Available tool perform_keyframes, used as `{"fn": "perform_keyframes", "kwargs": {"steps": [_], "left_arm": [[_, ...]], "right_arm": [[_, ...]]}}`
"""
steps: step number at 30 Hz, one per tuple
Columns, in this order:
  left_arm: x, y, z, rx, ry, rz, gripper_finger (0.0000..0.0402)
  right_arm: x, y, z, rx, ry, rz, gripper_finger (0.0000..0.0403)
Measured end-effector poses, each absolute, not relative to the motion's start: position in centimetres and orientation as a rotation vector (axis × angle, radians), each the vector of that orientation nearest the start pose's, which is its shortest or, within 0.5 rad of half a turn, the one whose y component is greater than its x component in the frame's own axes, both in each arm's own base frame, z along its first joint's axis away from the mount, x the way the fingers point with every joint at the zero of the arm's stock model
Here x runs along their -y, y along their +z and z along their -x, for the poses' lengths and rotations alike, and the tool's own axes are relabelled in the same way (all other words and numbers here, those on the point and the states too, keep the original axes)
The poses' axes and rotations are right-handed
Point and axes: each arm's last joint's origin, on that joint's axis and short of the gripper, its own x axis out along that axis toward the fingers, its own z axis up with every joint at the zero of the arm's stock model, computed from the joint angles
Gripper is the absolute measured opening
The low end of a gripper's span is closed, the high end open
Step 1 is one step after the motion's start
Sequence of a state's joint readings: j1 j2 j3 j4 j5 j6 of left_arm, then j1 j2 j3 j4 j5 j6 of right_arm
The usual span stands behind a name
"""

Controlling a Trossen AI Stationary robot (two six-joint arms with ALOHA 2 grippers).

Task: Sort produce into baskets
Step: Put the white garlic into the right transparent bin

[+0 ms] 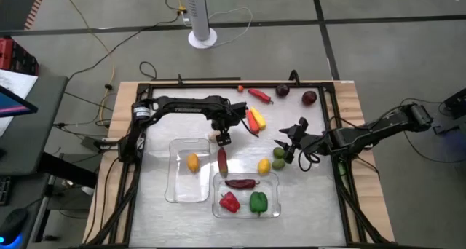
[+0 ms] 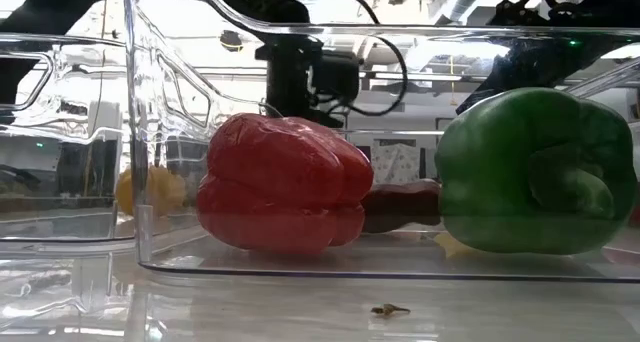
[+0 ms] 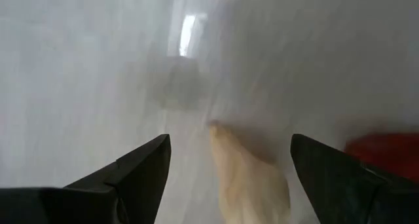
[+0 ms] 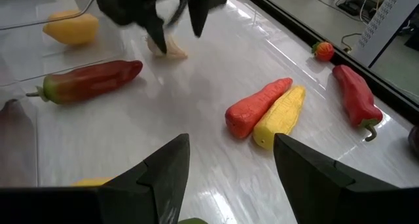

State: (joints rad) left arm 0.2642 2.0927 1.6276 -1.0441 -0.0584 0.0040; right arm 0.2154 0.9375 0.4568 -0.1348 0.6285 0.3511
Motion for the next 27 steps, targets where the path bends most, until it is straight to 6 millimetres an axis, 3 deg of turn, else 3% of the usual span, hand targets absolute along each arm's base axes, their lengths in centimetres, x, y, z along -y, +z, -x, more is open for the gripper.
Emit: {"fn": "perform_keyframes", "kwargs": {"steps": [3,22,27], "left_arm": [[-10.5,17.2,-38.7,-1.571,0.236,0.148,0.0302],[-10.3,17.2,-37.7,-1.676,0.217,0.16,0.0302],[-10.2,17.3,-37.7,-1.679,0.197,0.163,0.0284]], "right_arm": [[-2.3,20.3,-18.2,-0.491,-0.49,-0.081,0.0248],[-2.3,20.3,-18.2,-0.492,-0.49,-0.08,0.0248],[-2.3,20.3,-18.2,-0.492,-0.49,-0.08,0.0248]]}}
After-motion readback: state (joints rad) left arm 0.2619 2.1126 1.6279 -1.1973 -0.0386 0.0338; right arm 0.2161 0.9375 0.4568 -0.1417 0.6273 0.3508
